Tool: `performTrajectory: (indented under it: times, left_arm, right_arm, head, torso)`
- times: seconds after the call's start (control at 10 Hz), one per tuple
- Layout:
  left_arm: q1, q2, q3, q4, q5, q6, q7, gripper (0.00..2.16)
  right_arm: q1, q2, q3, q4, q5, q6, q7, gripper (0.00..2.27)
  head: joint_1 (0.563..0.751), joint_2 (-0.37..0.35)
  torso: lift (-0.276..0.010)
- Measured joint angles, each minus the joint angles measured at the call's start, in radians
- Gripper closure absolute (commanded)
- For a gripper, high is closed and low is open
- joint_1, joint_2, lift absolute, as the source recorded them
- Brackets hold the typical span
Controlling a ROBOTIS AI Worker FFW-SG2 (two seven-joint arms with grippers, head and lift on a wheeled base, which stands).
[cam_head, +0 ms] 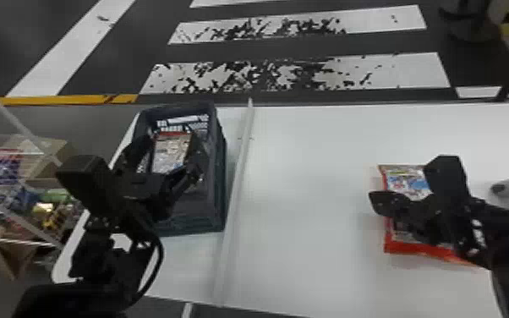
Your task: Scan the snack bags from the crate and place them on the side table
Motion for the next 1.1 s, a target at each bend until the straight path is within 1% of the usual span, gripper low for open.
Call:
performTrajectory:
  times: [0.1,0.2,0.3,0.4,0.5,0.6,0.7,0.8,1.0,1.1]
  left_arm:
    - [-0.001,0.0,0.0,0.0,0.0,0.0,0.0,0.09]
    - [-0.001,0.0,-0.001,-0.002,0.0,0.001,0.0,0.09]
    - [0.001,0.0,-0.001,-0.008,0.0,0.004,0.0,0.09]
    - [0.005,0.0,0.0,-0.011,0.0,0.006,-0.001,0.09]
    - [0.006,0.0,0.0,-0.018,-0.001,0.008,-0.002,0.09]
    - [0.007,0.0,-0.003,-0.027,-0.002,0.014,-0.004,0.09]
    - [0.007,0.0,-0.006,-0.041,-0.002,0.029,-0.004,0.09]
    - [0.008,0.0,-0.009,-0.056,-0.004,0.052,-0.002,0.09]
    - [0.015,0.0,-0.031,-0.077,-0.023,0.093,0.013,0.09]
    - [0.018,0.0,-0.043,-0.079,-0.028,0.098,0.018,0.09]
  right_arm:
    - [0.029,0.0,-0.014,-0.049,-0.036,-0.001,0.0,0.46]
    - [0.068,0.0,-0.047,-0.125,-0.095,0.002,0.001,0.0]
    - [0.105,0.0,-0.097,-0.204,-0.143,0.02,0.0,0.0]
    - [0.134,0.001,-0.158,-0.265,-0.176,0.043,-0.001,0.06]
    - [0.154,0.001,-0.216,-0.302,-0.188,0.065,-0.003,0.06]
    - [0.168,0.0,-0.271,-0.315,-0.195,0.083,-0.003,0.06]
    - [0.18,-0.001,-0.319,-0.318,-0.201,0.103,-0.005,0.06]
    - [0.191,-0.004,-0.358,-0.318,-0.204,0.116,-0.026,0.07]
    - [0.204,-0.027,-0.411,-0.3,-0.198,0.138,-0.054,0.07]
    - [0.205,-0.04,-0.427,-0.278,-0.193,0.141,-0.067,0.08]
  head:
    - [0.695,0.198]
    - [0.695,0.196]
    - [0.695,0.188]
    - [0.695,0.157]
    - [0.695,0.115]
    - [0.695,0.096]
    - [0.695,0.052]
    - [0.695,0.013]
    - [0.695,-0.056]
    - [0.695,-0.089]
  torso:
    - [-0.094]
    - [-0.094]
    - [-0.094]
    - [-0.094]
    - [-0.094]
    - [-0.094]
    - [-0.094]
    - [-0.094]
    - [-0.094]
    - [-0.094]
